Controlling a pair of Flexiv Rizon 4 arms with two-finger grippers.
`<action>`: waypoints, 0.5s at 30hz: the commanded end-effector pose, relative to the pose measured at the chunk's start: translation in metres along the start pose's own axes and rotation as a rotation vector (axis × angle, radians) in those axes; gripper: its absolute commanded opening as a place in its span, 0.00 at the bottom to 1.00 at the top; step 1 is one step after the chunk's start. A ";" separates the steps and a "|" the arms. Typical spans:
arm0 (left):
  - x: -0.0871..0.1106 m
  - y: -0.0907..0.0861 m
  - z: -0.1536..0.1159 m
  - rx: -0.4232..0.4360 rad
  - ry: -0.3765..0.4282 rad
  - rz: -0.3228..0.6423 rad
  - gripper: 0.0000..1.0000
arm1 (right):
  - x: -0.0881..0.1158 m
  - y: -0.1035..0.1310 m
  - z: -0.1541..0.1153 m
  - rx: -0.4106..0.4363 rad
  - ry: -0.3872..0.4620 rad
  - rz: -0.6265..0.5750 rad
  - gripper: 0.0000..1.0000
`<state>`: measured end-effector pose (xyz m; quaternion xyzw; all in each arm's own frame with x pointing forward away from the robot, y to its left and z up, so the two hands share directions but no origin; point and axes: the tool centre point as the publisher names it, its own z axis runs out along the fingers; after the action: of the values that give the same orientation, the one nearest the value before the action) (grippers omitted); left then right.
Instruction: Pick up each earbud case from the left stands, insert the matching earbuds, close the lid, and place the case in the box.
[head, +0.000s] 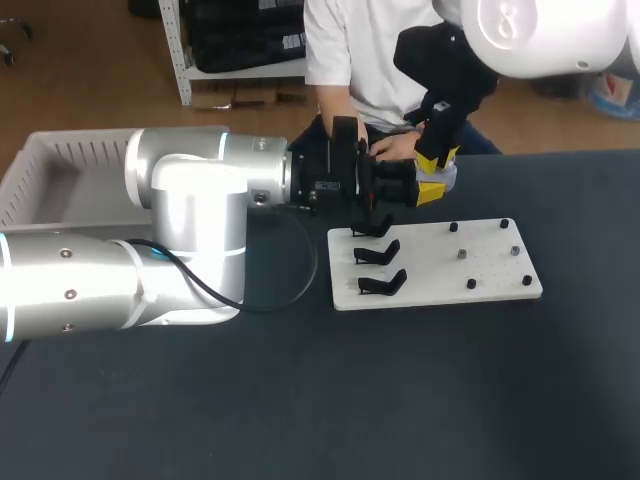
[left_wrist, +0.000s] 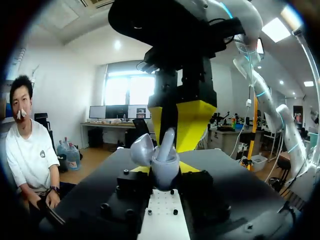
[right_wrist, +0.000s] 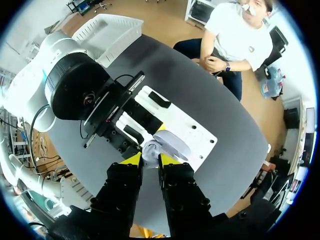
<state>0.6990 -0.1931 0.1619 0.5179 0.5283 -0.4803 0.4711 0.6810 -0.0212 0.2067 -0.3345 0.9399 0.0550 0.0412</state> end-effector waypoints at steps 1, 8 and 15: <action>0.001 0.000 0.001 -0.001 -0.006 0.004 0.00 | -0.003 0.001 0.003 -0.002 0.013 -0.004 0.00; 0.001 0.000 0.001 -0.001 -0.006 0.004 0.00 | -0.002 0.001 0.004 0.003 0.019 -0.005 0.00; 0.001 0.000 0.001 -0.001 -0.006 0.004 0.00 | -0.003 -0.001 0.003 0.009 0.018 -0.003 0.00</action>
<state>0.6991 -0.1927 0.1611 0.5179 0.5285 -0.4802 0.4711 0.6816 -0.0208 0.2055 -0.3363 0.9397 0.0495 0.0366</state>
